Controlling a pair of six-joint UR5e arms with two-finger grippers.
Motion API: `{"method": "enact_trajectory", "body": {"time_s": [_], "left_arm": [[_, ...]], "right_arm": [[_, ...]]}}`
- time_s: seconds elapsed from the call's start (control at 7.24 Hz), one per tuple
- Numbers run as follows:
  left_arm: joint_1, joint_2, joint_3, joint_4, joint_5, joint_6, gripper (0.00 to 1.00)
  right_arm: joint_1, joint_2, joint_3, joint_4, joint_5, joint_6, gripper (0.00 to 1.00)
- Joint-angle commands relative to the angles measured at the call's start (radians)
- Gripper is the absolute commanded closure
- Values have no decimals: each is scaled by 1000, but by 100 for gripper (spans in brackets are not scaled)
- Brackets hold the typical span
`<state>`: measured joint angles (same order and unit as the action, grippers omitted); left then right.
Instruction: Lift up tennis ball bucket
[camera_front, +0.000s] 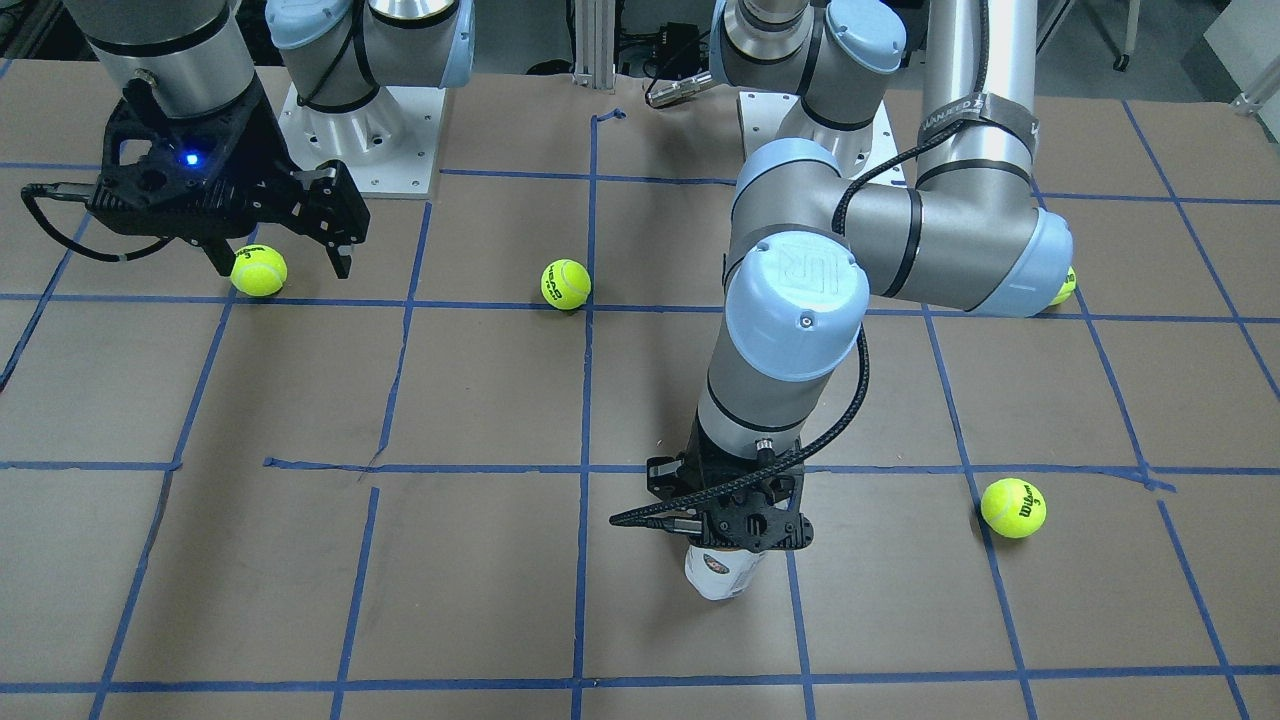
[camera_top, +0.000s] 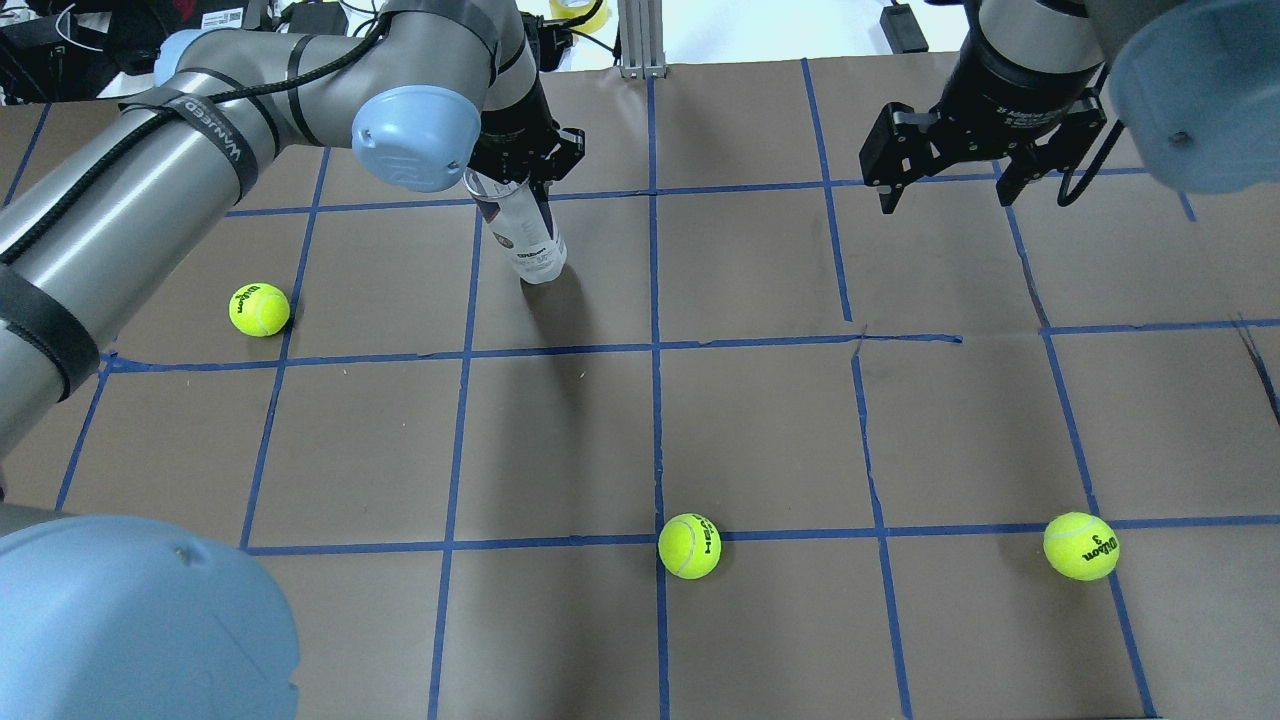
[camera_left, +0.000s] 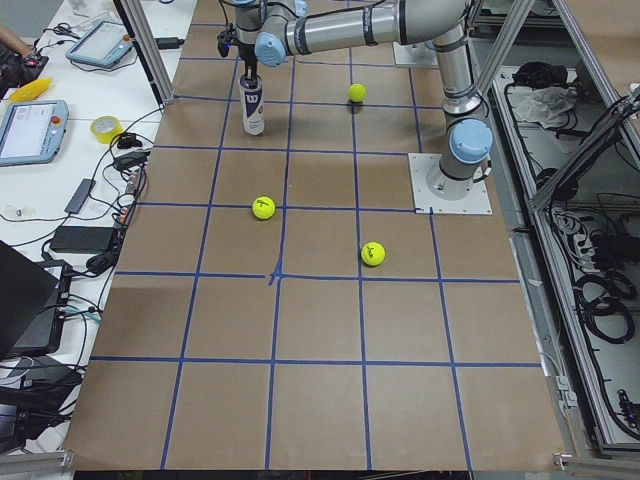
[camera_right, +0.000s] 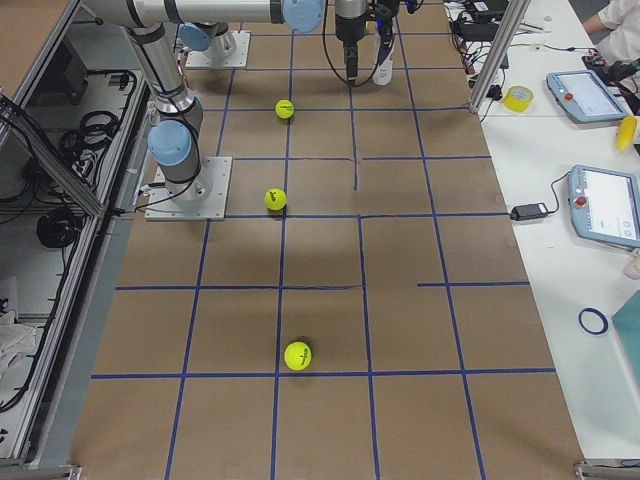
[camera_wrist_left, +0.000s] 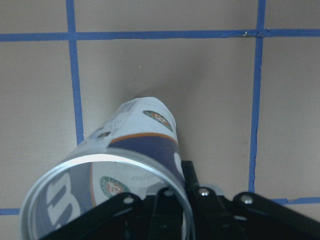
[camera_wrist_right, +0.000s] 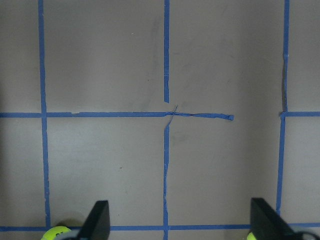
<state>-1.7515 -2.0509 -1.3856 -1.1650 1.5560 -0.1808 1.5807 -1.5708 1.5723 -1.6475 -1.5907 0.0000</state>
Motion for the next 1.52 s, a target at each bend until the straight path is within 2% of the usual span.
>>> {"method": "enact_trajectory", "body": {"time_s": [0.0,0.28,0.55,0.69,0.97,1.38], "left_arm": [[-3,5,-1,-11,-34,-43,0],[-8,64,19,-63,-71,-48,0],[3,144,123,-306,-53,-43,0],[18,181,155,-385,-3,-17,0],[168,260,114,-453,-5,129,0],[253,360,-35,-437,7,136,0]], "right_arm": [[1,0,0,0,0,0,0],[1,0,0,2,0,0,0],[-1,0,0,2,0,0,0],[1,0,0,2,0,0,0],[1,0,0,0,2,-1,0],[1,0,0,2,0,0,0]]}}
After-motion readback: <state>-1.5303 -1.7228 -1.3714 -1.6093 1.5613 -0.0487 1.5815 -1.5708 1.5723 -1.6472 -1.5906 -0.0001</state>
